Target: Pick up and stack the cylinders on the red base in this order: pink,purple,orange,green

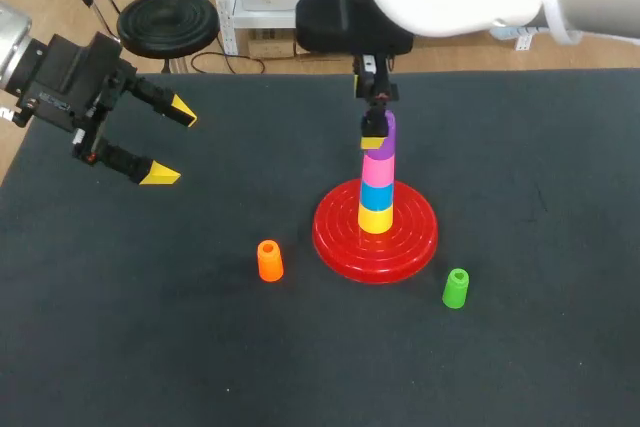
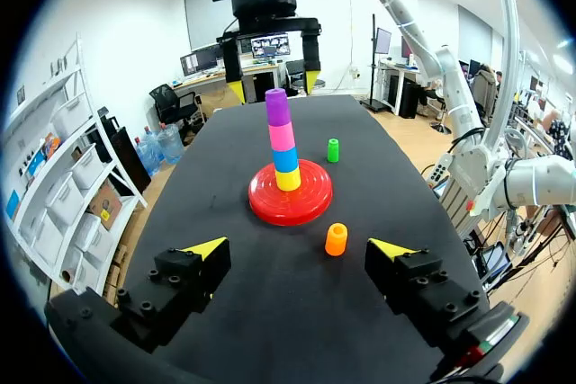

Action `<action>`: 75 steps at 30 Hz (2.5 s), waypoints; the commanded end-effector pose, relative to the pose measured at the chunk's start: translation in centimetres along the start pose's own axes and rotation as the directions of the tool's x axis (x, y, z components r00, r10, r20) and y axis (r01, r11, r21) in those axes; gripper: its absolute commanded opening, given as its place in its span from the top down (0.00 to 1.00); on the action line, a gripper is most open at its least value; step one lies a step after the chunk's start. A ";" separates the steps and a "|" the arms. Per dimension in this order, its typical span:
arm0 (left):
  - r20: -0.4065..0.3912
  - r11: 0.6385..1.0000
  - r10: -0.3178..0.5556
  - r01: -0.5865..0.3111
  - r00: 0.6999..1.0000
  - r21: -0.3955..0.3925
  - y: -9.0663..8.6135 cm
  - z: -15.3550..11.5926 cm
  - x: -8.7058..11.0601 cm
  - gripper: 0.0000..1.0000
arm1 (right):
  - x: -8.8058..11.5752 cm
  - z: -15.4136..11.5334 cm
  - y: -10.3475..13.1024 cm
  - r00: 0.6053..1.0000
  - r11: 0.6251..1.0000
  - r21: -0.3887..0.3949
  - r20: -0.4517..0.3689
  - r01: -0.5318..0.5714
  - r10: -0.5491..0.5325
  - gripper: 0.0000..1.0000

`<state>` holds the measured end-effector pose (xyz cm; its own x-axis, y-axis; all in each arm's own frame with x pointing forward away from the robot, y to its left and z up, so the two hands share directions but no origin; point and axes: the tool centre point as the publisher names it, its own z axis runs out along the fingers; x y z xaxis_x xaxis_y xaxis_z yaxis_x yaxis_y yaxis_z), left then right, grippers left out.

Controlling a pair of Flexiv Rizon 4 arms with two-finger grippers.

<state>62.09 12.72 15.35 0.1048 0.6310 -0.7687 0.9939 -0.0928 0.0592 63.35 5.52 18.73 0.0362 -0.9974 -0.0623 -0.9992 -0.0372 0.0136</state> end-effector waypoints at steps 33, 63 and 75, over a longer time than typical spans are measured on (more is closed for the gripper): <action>0.002 1.000 0.003 -0.003 1.000 -0.004 -0.1 0.0 0.1 0.00 | -7.0 8.9 1.0 0.983 0.980 -0.098 0.061 0.176 -0.170 0.00; 0.002 1.000 0.003 -0.003 1.000 -0.004 -0.1 0.0 0.1 0.00 | -9.3 15.3 2.2 0.973 0.962 -0.156 0.077 0.226 -0.216 0.00; 0.002 1.000 0.003 -0.003 1.000 -0.004 -0.1 0.0 0.1 0.00 | -9.4 16.3 4.0 0.975 0.968 -0.123 0.069 0.219 -0.212 0.00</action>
<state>62.09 12.73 15.35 0.1047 0.6310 -0.7687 0.9939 -0.0928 0.0592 59.55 16.18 3.17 0.2474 -0.9603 -0.1289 -0.9524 -0.2655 0.1501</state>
